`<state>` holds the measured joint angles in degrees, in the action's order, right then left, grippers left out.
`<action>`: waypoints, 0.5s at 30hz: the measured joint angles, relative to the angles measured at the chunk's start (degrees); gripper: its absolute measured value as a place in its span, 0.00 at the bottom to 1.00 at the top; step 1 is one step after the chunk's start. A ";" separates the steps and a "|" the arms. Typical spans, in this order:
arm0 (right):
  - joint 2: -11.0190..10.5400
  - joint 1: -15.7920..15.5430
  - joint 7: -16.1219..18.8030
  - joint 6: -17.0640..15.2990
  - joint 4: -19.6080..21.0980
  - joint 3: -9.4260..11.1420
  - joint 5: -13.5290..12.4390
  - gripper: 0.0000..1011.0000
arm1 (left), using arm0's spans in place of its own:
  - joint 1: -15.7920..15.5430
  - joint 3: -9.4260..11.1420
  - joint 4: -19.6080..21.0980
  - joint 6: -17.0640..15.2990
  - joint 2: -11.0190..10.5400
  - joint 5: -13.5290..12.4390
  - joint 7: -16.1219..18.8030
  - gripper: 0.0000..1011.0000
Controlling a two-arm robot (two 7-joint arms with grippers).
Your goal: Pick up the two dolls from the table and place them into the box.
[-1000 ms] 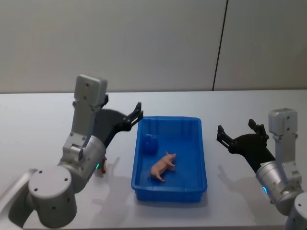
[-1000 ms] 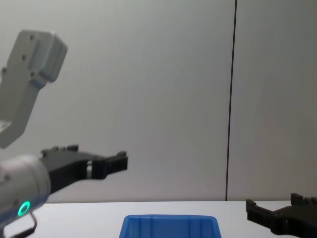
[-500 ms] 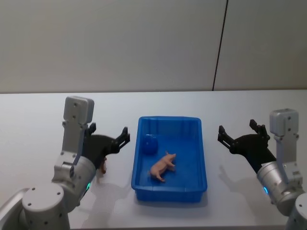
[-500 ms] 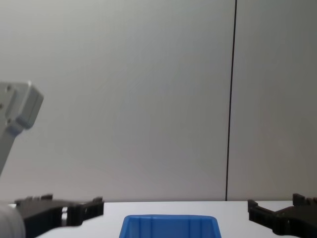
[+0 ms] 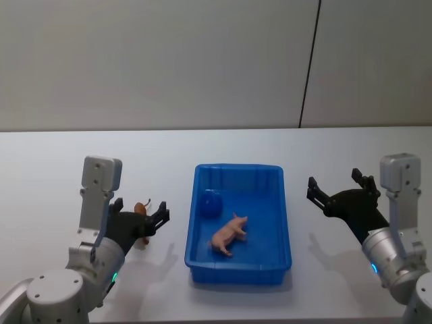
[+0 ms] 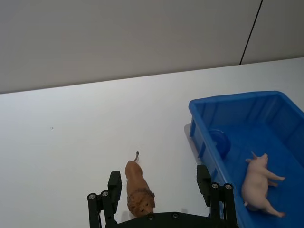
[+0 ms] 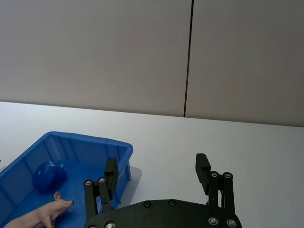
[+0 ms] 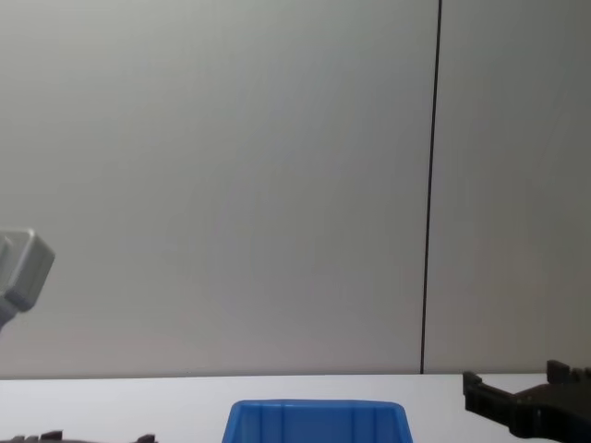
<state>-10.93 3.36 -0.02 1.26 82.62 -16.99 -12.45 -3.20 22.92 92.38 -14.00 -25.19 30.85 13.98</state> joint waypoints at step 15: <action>-0.01 -0.04 -0.02 0.00 0.02 -0.01 0.00 0.99 | -2.22 -1.19 -7.08 1.38 1.72 1.79 -1.93 0.99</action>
<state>-10.93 3.32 -0.05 1.26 82.64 -17.00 -12.44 -5.42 21.74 85.30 -12.62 -23.47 32.64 12.05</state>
